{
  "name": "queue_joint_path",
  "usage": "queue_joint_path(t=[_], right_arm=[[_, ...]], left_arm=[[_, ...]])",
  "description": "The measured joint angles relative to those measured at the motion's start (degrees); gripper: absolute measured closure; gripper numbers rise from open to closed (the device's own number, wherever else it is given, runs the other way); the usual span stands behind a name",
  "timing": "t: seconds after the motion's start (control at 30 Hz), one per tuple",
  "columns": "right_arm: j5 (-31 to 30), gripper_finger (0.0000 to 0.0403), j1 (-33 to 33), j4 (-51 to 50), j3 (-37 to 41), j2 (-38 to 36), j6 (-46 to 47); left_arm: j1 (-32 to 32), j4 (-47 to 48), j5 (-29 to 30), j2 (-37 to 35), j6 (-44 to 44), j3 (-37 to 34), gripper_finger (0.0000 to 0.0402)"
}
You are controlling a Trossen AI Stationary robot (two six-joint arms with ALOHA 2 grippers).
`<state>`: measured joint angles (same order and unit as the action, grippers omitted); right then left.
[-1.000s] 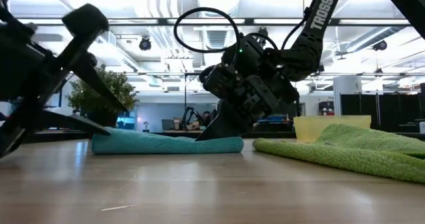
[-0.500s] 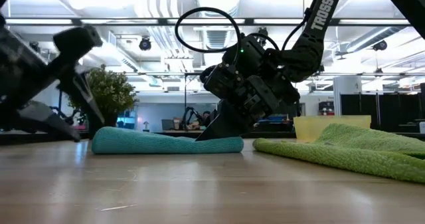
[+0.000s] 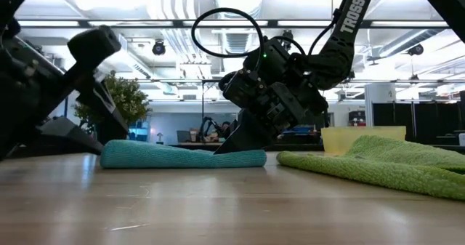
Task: Roll microfiber towels into tight, uniform cylinder then place into a basket
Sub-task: Roll the blue microfiber towel
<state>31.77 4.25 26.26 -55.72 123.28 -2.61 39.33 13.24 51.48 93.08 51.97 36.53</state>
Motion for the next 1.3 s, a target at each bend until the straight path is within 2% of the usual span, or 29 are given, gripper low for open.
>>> queue_joint_path(t=[0.13, 0.33, 0.57, 0.7, 0.93, 0.97, 1.3], right_arm=[[0.02, 0.0394, 0.01, 0.04, 0.0, 0.0, 0.02], [0.09, 0.0394, -0.23, 0.93, 0.11, 0.04, 0.76], [0.09, 0.0394, -0.64, 0.98, 0.15, 0.04, 0.81], [0.09, 0.0394, -0.61, 0.98, 0.17, 0.04, 0.71], [0.11, 0.0394, -0.6, 0.99, 0.17, 0.04, 0.68], [0.11, 0.0394, -0.59, 1.0, 0.17, 0.04, 0.66], [-0.35, 0.0394, -0.64, 2.65, 0.4, -1.35, 2.07]], left_arm=[[-0.45, -3.62, -1.33, 0.22, 2.38, -0.11, 0.0228], [-2.49, -3.7, -1.73, 2.97, 3.64, 0.21, 0.0228], [-2.06, -6.12, -1.08, 3.32, 1.34, 1.63, 0.0231], [-1.75, -6.65, -2.41, 3.15, -5.69, 2.05, 0.0263], [-1.77, -5.67, -4.66, 3.37, -17.73, 2.05, 0.0384], [-1.77, -5.37, -5.07, 3.35, -19.98, 2.1, 0.0392], [-1.88, -5.74, -11.53, 1.2, -48.11, 1.15, 0.0399]])
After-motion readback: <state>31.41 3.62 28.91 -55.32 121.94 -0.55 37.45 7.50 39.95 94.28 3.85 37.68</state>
